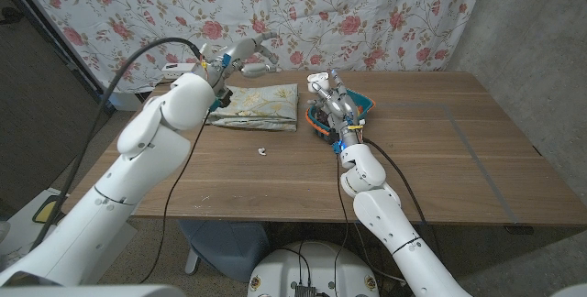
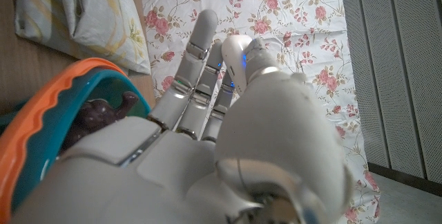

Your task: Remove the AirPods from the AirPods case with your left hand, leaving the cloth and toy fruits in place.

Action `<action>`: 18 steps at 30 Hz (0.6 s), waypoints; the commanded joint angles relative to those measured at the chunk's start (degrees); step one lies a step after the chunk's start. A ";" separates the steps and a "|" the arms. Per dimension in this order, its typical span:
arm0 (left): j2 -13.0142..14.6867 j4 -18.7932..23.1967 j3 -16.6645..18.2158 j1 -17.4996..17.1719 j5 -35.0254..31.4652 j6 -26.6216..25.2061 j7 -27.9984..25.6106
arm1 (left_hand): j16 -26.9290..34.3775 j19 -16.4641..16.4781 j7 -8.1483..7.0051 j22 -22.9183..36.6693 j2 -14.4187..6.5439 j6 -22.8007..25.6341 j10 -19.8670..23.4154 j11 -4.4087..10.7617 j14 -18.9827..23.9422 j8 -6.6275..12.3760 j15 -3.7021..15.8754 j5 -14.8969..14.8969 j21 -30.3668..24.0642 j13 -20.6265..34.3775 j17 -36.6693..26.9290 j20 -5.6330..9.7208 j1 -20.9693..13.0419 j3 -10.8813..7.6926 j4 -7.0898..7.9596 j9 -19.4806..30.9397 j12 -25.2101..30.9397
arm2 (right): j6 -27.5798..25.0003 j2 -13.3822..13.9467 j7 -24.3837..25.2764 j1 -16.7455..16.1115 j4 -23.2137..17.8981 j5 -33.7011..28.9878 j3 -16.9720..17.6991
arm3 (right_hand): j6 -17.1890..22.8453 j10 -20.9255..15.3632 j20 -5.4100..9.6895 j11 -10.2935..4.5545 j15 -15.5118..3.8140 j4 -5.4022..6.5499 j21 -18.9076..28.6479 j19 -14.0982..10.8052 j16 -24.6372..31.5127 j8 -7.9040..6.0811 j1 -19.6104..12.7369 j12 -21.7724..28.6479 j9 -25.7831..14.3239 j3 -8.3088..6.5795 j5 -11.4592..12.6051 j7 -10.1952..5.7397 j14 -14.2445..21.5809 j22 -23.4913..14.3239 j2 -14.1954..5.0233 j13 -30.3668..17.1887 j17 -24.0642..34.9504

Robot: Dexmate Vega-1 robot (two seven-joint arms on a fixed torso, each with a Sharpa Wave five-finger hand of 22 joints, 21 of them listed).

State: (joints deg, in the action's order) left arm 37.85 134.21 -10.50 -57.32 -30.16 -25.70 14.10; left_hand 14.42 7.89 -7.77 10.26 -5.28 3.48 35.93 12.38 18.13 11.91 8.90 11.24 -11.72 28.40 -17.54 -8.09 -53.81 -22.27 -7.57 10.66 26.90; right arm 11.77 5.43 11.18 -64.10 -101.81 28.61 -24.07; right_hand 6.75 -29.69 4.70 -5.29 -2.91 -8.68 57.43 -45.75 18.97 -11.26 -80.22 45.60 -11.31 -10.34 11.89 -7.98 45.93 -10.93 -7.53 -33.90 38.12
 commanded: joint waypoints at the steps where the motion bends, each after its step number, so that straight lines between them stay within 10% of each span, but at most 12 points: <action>1: 0.67 0.57 -1.40 2.04 -0.36 -2.84 0.45 | 0.34 0.38 0.11 0.20 -0.37 0.13 0.50 -0.07 0.36 -0.04 0.01 0.10 -0.35 -0.08 -0.22 -0.27 0.60 0.15 0.23 0.07 -0.33 | 0.59 0.34 0.49 0.58 0.19 -1.95 -1.41 | 0.26 -6.20 7.21 -5.59 -10.58 0.08 0.34 6.17 -0.19 -0.07 -0.57 0.20 -0.23 0.30 0.31 -0.17 4.33 -0.03 0.16 -0.03 0.07; 18: 1.96 0.29 -0.23 3.77 8.20 0.02 2.96 | 0.45 0.36 0.02 0.20 0.48 0.10 1.60 -0.04 0.27 -0.14 0.23 0.05 -0.26 -0.94 0.08 -0.10 1.19 0.86 -0.20 0.07 -1.01 | 0.66 0.07 0.07 1.55 0.87 -2.50 -2.84 | -0.16 -6.19 7.21 -5.58 -10.58 0.06 0.84 6.45 -0.24 0.09 -0.63 0.13 -0.23 0.32 0.33 -0.04 4.42 0.00 0.20 0.01 0.11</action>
State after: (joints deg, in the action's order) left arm 38.80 134.88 -11.32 -54.70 -28.16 -27.54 15.12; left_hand 14.64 7.88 -7.77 10.26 -5.20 3.48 37.07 12.28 18.12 11.91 8.90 11.24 -11.72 27.45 -17.37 -8.09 -52.83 -21.71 -7.65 10.66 26.05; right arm 12.17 5.78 11.62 -63.36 -101.67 26.44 -25.85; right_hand 6.75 -29.69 4.70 -5.29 -2.91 -8.68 57.87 -45.75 18.97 -11.26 -80.21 45.41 -11.31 -10.34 11.86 -7.98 45.94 -10.94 -7.53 -33.65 38.07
